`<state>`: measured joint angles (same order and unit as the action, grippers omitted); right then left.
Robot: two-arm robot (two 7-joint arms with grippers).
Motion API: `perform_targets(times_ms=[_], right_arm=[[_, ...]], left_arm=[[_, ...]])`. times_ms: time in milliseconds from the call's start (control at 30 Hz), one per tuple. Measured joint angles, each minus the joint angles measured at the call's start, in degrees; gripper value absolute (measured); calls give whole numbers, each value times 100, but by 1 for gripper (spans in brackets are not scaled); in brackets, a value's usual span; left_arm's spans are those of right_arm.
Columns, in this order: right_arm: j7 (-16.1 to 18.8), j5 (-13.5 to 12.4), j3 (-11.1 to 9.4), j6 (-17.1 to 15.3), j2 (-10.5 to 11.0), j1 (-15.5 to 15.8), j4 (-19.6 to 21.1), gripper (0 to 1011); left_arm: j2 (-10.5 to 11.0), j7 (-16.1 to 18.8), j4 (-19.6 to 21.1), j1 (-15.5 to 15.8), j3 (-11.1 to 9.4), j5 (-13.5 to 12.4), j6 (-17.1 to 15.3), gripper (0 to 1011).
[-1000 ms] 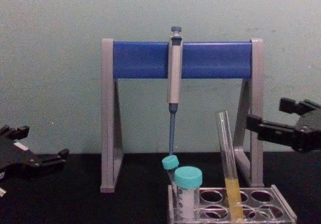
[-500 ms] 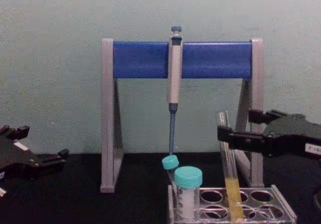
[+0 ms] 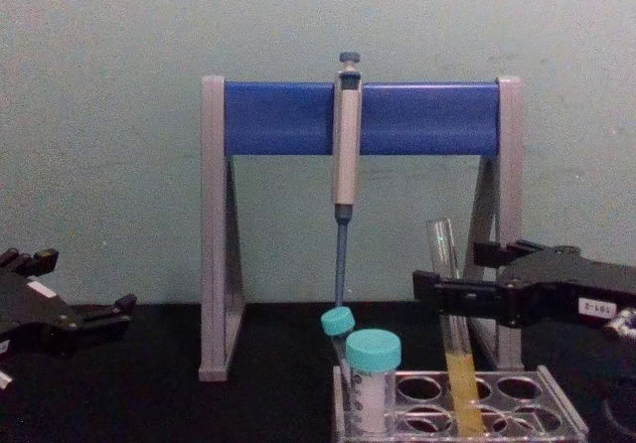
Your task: Pick up the test tube from the test tube rack, shake it, then place it back into the test tube rack.
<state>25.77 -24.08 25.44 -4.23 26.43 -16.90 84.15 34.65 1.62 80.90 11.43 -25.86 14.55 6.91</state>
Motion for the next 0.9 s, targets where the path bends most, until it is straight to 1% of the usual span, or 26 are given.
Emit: perform_targets(times_ms=[533,900], right_arm=[[78,-3,-65,-165,-130,-26,-125,1000],[129,-8,-61,-196,-123,-22,-132,1000]], left_arm=[[0,0,0,0,0,0,0,1001],[0,0,0,0,0,0,0,1001]])
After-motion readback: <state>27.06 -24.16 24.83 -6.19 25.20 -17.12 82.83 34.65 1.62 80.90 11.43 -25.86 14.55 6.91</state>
